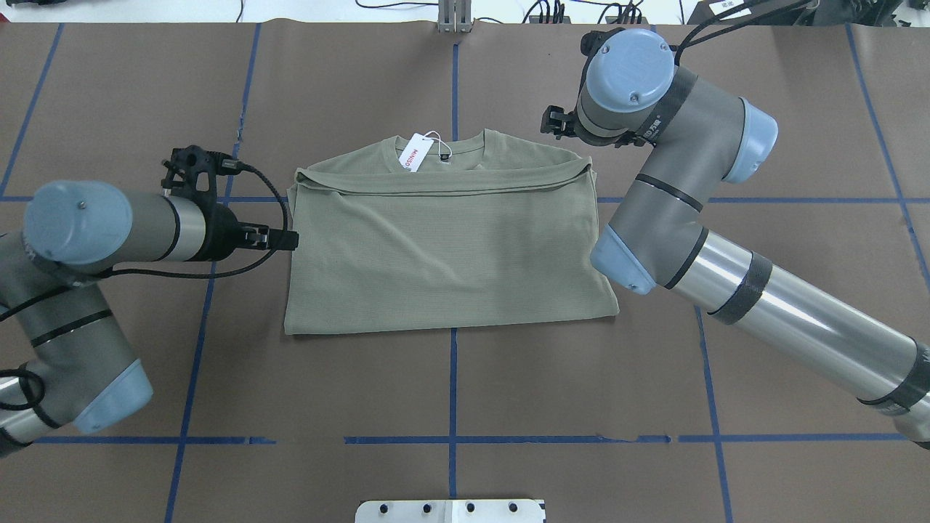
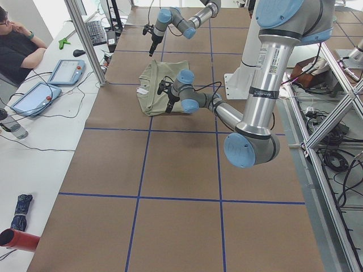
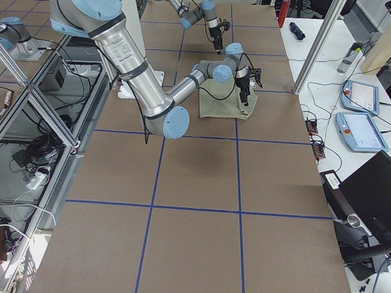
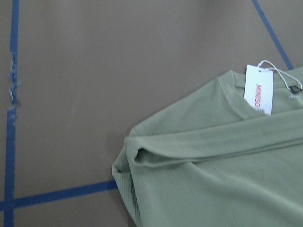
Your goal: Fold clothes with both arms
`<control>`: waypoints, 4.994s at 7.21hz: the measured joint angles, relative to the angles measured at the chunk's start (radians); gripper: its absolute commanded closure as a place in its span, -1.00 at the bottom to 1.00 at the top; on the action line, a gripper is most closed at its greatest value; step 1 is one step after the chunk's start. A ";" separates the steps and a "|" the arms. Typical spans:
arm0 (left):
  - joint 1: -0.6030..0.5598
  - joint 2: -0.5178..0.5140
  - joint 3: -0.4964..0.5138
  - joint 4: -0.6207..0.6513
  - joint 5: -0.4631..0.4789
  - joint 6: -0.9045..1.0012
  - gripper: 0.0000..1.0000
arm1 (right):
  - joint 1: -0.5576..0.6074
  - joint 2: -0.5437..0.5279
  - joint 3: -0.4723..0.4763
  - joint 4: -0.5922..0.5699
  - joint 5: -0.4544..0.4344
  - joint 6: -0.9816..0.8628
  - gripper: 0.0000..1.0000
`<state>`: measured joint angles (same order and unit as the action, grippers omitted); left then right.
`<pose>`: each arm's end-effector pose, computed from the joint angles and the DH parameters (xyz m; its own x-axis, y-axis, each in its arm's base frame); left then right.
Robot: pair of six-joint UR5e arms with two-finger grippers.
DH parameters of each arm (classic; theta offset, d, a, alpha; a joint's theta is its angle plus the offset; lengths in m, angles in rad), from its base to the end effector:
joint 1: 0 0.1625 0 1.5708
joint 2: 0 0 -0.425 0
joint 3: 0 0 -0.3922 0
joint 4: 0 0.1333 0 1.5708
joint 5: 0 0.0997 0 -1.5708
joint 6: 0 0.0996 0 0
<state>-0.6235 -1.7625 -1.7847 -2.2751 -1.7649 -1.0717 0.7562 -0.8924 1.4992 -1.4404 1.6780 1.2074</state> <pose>0.3988 -0.4273 0.3791 0.5241 0.2016 -0.8275 0.2071 0.9123 0.3534 -0.4464 -0.5896 0.2760 0.7273 0.2002 0.6565 -0.3973 0.9027 0.1649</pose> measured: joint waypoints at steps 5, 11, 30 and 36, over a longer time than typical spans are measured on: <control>0.220 0.058 -0.014 -0.091 0.145 -0.296 -0.22 | -0.001 0.000 0.004 0.000 0.000 0.002 -1.00; 0.234 0.065 -0.011 -0.092 0.157 -0.362 1.00 | -0.002 0.001 0.004 0.001 0.000 0.001 -1.00; -0.310 -0.386 0.580 -0.127 -0.024 0.296 -1.00 | -0.170 0.073 -0.123 0.186 -0.088 0.396 -0.55; -0.279 -0.378 0.569 -0.134 -0.025 0.253 -1.00 | -0.255 0.078 -0.155 0.175 -0.141 0.406 0.99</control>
<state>-0.9028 -2.1405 -1.2153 -2.4090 -1.7902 -0.8188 0.5007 -0.8144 1.3443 -1.2654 1.5373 1.6132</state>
